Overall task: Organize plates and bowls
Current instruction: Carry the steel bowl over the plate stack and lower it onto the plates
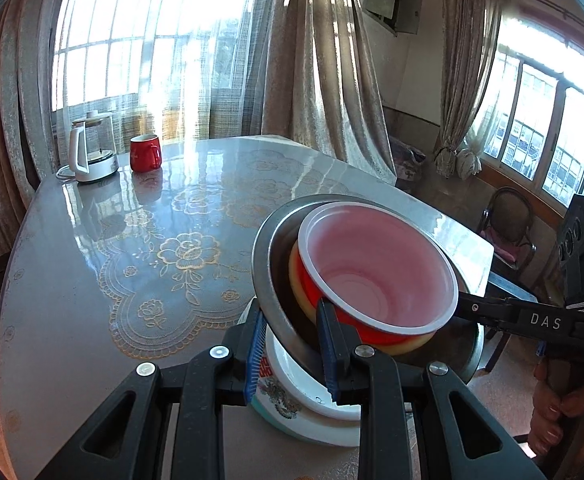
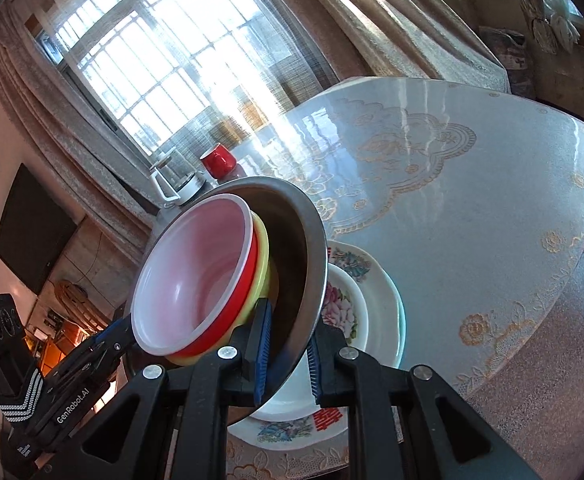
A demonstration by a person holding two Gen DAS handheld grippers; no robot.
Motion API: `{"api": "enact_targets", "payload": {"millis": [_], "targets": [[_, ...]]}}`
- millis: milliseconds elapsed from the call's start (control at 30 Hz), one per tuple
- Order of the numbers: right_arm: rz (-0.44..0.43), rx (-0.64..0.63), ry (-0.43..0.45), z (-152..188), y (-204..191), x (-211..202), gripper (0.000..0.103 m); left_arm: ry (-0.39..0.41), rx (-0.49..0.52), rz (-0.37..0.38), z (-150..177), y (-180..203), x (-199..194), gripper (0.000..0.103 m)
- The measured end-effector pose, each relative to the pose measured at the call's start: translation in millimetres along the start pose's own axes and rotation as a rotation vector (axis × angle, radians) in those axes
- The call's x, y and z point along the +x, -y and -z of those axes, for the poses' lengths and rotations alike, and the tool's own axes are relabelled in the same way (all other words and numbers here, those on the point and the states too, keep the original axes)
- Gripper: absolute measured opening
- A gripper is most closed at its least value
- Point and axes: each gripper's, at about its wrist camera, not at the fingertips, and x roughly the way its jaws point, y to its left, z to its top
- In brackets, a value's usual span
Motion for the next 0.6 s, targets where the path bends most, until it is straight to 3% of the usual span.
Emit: {"api": "enact_targets", "payload": {"millis": [600], "targets": [[0.028,0.049,-0.072,11.2,19.0,25.8,0.017,-0.073,-0.022,-0.013,19.6,-2.1,24.9,0.026]]}}
